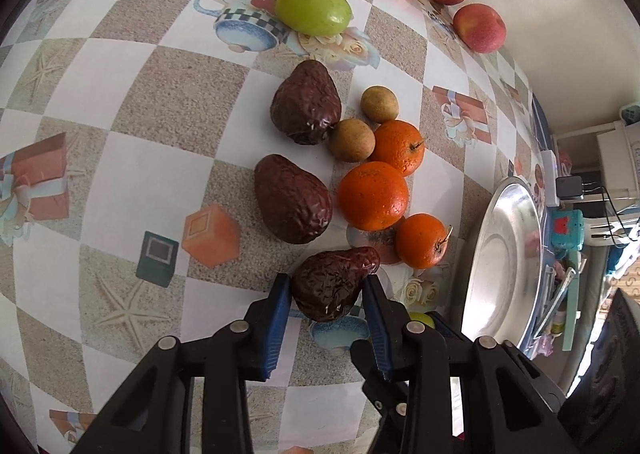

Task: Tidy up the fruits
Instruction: 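Grasp a dark date with the left tool while the right tool grasps a green pear, then drop the date and pear into the steel bowl with both tools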

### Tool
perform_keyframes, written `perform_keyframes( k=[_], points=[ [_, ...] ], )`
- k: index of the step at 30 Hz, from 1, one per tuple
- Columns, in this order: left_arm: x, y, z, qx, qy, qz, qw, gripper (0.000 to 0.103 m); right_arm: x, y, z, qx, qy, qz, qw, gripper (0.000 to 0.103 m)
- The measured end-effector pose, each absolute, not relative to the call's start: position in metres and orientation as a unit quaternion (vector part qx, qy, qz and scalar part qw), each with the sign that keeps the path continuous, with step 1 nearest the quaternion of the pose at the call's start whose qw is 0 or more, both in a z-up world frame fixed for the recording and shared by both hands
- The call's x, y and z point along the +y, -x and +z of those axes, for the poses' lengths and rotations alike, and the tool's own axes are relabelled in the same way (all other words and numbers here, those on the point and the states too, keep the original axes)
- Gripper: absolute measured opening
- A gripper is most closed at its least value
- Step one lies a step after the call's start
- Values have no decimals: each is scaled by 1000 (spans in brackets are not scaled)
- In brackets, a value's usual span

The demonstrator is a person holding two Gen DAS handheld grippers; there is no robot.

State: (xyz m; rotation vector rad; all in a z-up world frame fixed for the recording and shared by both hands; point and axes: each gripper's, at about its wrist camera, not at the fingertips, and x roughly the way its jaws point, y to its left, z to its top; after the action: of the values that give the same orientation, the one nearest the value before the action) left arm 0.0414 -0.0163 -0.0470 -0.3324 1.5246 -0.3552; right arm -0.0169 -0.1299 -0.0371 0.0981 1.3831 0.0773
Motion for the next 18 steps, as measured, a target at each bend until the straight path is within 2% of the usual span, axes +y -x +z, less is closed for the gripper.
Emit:
perform_keyframes(
  k=[18],
  points=[
    [-12,-37,-13,635,163,-193,730,39,-171,22,1,585,-106,-24,804,57]
  ],
)
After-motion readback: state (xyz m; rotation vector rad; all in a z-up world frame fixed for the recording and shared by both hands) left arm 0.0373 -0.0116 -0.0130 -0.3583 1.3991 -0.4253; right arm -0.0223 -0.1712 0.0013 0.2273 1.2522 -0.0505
